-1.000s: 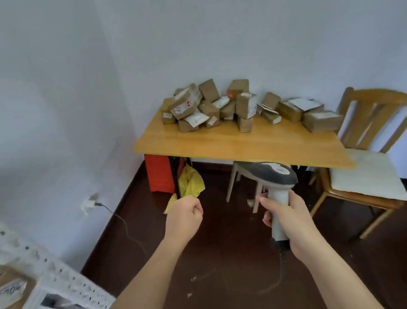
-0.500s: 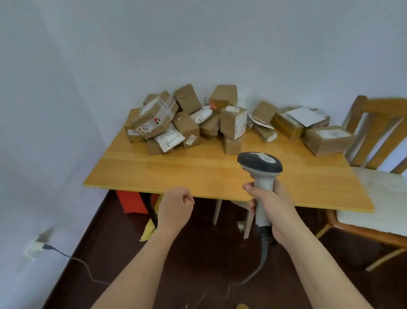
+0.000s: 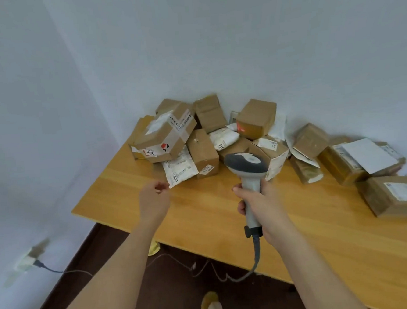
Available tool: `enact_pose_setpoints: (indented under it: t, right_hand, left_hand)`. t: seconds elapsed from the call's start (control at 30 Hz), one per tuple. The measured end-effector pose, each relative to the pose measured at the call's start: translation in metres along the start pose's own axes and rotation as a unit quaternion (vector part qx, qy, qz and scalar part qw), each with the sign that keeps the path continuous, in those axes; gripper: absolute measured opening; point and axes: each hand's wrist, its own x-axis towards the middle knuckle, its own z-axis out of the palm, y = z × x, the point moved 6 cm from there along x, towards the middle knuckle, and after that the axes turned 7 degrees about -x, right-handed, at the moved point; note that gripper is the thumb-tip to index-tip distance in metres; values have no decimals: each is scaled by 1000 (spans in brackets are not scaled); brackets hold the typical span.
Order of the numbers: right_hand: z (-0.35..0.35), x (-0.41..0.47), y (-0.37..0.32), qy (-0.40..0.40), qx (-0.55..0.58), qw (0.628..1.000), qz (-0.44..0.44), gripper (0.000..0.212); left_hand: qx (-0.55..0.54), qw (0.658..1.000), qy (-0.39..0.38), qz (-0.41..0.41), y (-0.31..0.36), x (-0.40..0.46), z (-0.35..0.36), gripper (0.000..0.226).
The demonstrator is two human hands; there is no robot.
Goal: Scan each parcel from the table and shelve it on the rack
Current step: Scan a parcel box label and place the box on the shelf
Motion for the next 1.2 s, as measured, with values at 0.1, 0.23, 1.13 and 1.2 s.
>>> enact_pose_setpoints:
  t: [0.1, 0.23, 1.13, 1.2]
  right_hand:
    - [17, 49, -4, -4, -29, 999, 17, 12]
    - [32, 104, -6, -11, -61, 997, 48, 10]
    - [49, 128, -10, -17, -29, 998, 52, 15]
    - [38, 109, -10, -22, -6, 999, 38, 18]
  left_hand:
    - [-174, 968, 44, -173, -9, 70, 7, 37]
    - [-317, 913, 0, -258, 8, 127, 30, 45]
    - [-470, 830, -69, -292, -26, 92, 21, 84]
    - [-449, 848, -79, -271, -23, 62, 20, 90]
